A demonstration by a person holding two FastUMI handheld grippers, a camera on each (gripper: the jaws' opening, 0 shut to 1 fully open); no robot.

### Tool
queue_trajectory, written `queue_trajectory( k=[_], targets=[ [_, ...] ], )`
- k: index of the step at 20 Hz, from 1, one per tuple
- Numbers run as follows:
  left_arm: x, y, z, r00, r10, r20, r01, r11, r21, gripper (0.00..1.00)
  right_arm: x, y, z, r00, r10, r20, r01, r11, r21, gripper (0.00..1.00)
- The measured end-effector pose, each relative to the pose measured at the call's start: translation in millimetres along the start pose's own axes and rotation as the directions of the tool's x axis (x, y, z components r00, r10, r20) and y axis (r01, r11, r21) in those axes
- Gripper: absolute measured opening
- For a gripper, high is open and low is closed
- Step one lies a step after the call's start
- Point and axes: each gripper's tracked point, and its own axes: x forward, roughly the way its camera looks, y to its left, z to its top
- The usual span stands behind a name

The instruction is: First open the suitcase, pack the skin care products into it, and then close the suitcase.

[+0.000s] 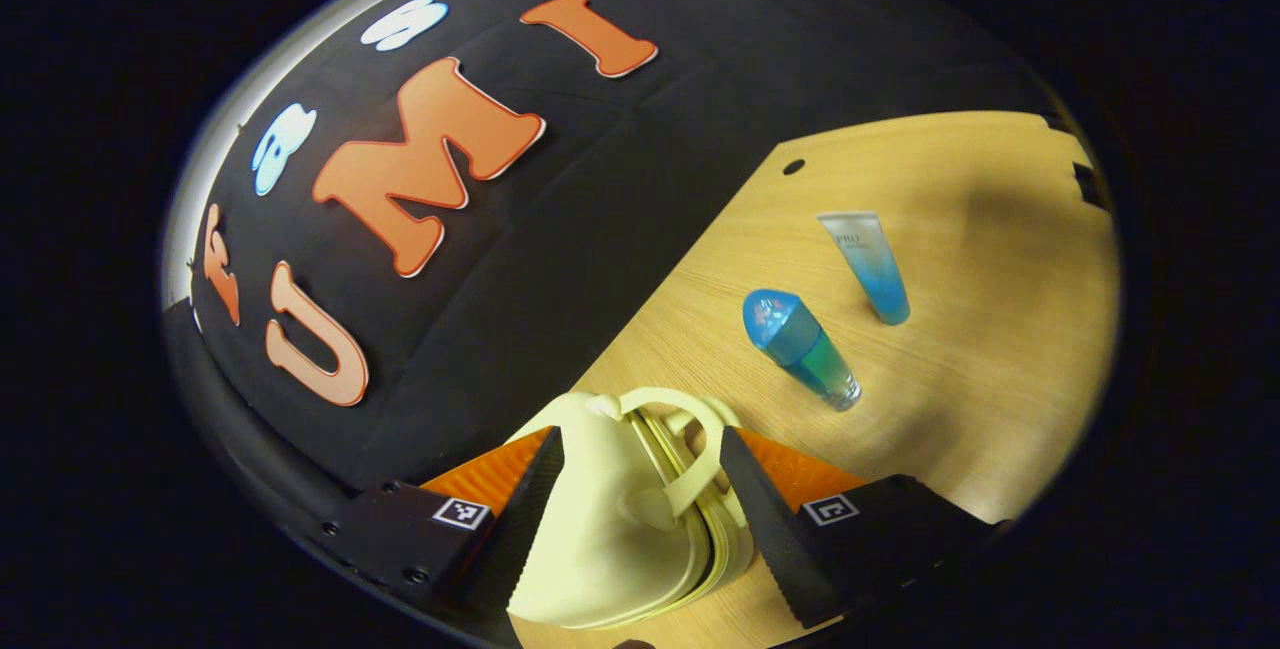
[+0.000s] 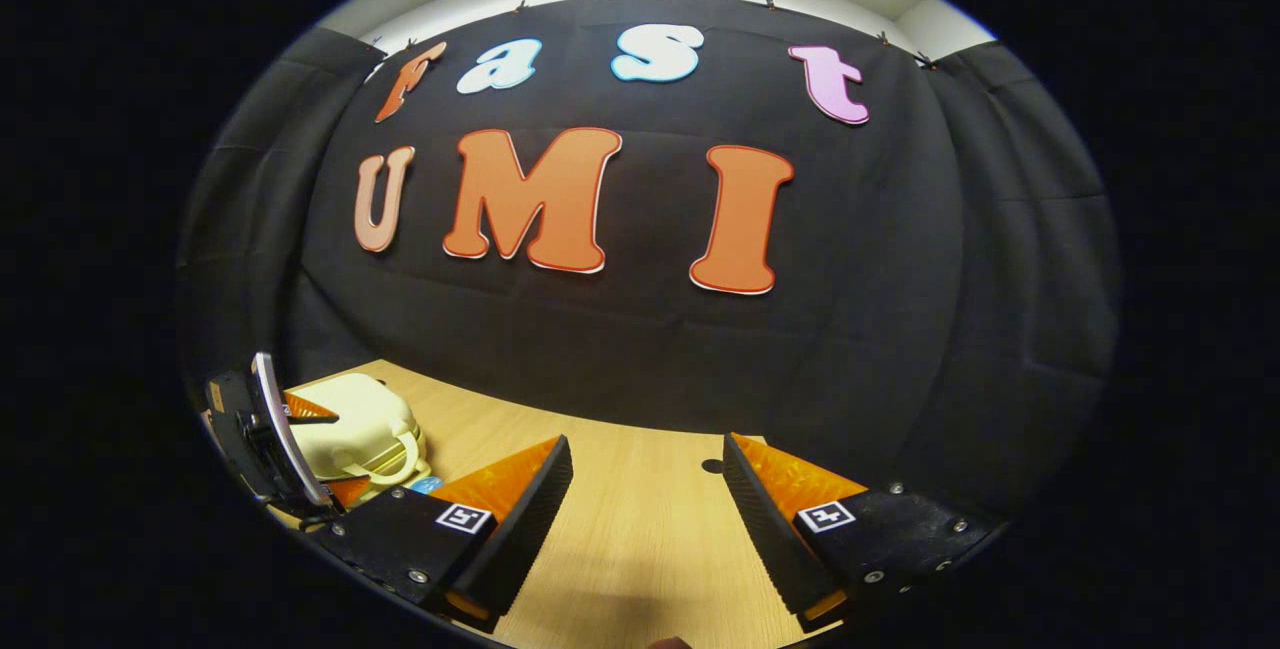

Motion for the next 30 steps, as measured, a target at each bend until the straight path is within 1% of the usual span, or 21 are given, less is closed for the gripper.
queue_trajectory(
  k=[2, 4, 6, 7, 8, 9, 10, 12, 13, 14, 15, 16, 17, 18, 19, 20, 23, 25, 27, 28, 30],
  targets=[
    [9.5, -2.3, -12.5, 1.000, -0.015, -0.006, 0.015, 0.999, 0.047, 0.97, 0.3, 4.4, -1.2, 0.999, -0.033, -0.011, 0.034, 0.999, 0.017, 0.95],
    [19.0, -10.2, -25.4, 0.999, -0.047, -0.023, 0.049, 0.994, 0.094, 0.97, 0.3, 10.0, -2.6, 0.998, -0.052, -0.029, 0.053, 0.998, 0.024, 0.96],
    [26.0, -12.8, -34.2, 0.998, -0.057, -0.033, 0.062, 0.986, 0.156, 0.97, -0.2, 14.8, -0.5, 0.997, -0.070, -0.029, 0.071, 0.997, 0.027, 0.95],
    [29.6, -14.8, -40.6, 0.997, -0.063, -0.049, 0.071, 0.980, 0.187, 0.97, 0.4, 17.4, -1.1, 0.997, -0.076, -0.034, 0.077, 0.997, 0.027, 0.96],
    [30.4, -13.7, -40.9, 0.998, -0.049, -0.042, 0.058, 0.967, 0.247, 0.92, -0.5, 20.5, -1.8, 0.996, -0.082, -0.037, 0.083, 0.996, 0.028, 0.95],
    [36.0, -15.6, -41.7, 0.998, -0.046, -0.036, 0.055, 0.951, 0.303, 0.97, -0.4, 24.1, -2.3, 0.996, -0.083, -0.040, 0.084, 0.996, 0.029, 0.95],
    [38.8, -19.6, -42.3, 0.998, -0.048, -0.032, 0.056, 0.933, 0.357, 0.88, -0.3, 29.0, -3.8, 0.996, -0.082, -0.045, 0.083, 0.996, 0.029, 0.95],
    [47.2, -27.9, -40.7, 0.998, -0.054, -0.023, 0.058, 0.901, 0.430, 0.80, -1.3, 37.4, -5.0, 0.996, -0.074, -0.049, 0.075, 0.997, 0.024, 0.96],
    [49.9, -30.8, -41.4, 0.998, -0.051, -0.027, 0.058, 0.887, 0.457, 0.68, -1.4, 40.8, -5.4, 0.996, -0.072, -0.049, 0.073, 0.997, 0.018, 0.96],
    [52.0, -30.0, -36.0, 0.999, -0.039, -0.015, 0.042, 0.872, 0.488, 0.57, -2.0, 42.6, -5.2, 0.996, -0.071, -0.049, 0.072, 0.997, 0.014, 0.96],
    [56.0, -33.7, -36.7, 0.999, -0.050, -0.018, 0.052, 0.863, 0.502, 0.46, -2.1, 45.0, -4.6, 0.996, -0.069, -0.049, 0.070, 0.997, 0.012, 0.96],
    [50.5, -33.5, -35.5, 0.999, -0.046, -0.021, 0.050, 0.862, 0.505, 0.29, -2.3, 45.9, -5.6, 0.996, -0.068, -0.050, 0.069, 0.998, 0.013, 0.96],
    [58.9, -31.7, -39.6, 0.999, -0.050, -0.019, 0.052, 0.865, 0.499, 0.12, -1.9, 47.1, -5.7, 0.996, -0.066, -0.051, 0.067, 0.998, 0.014, 0.96],
    [31.0, -31.1, -32.4, 0.999, -0.045, -0.014, 0.046, 0.870, 0.491, 0.05, -1.9, 47.3, -6.2, 0.996, -0.068, -0.051, 0.069, 0.997, 0.015, 0.96],
    [52.4, -28.1, -35.9, 0.999, -0.049, -0.006, 0.046, 0.887, 0.459, 0.05, -1.6, 47.2, -6.1, 0.996, -0.068, -0.052, 0.069, 0.997, 0.018, 0.96],
    [50.4, -23.7, -30.7, 0.999, -0.052, 0.011, 0.042, 0.903, 0.427, 0.05, -0.9, 48.7, -6.5, 0.996, -0.067, -0.054, 0.068, 0.997, 0.019, 0.96],
    [34.2, 17.1, -16.1, 0.999, -0.025, 0.047, 0.010, 0.958, 0.288, 0.05, 5.0, 55.6, -10.1, 0.996, -0.054, -0.071, 0.055, 0.998, 0.017, 0.95],
    [26.7, 49.4, -8.2, 0.998, 0.009, 0.061, -0.020, 0.981, 0.192, 0.04, 8.8, 61.8, -12.6, 0.996, -0.032, -0.083, 0.033, 0.999, 0.003, 0.96],
    [18.2, 80.8, -3.6, 0.997, 0.043, 0.068, -0.049, 0.995, 0.081, 0.04, 11.9, 64.3, -10.6, 0.996, -0.021, -0.087, 0.021, 1.000, -0.002, 0.96],
    [16.1, 96.9, -3.8, 0.996, 0.061, 0.064, -0.063, 0.998, 0.026, 0.04, 13.3, 65.9, -11.5, 0.996, -0.017, -0.090, 0.016, 1.000, -0.003, 0.95],
    [11.6, 135.1, -5.5, 0.993, 0.098, 0.059, -0.093, 0.993, -0.078, 0.03, 16.2, 71.5, -11.6, 0.995, -0.009, -0.096, 0.009, 1.000, -0.003, 0.95]
  ],
)
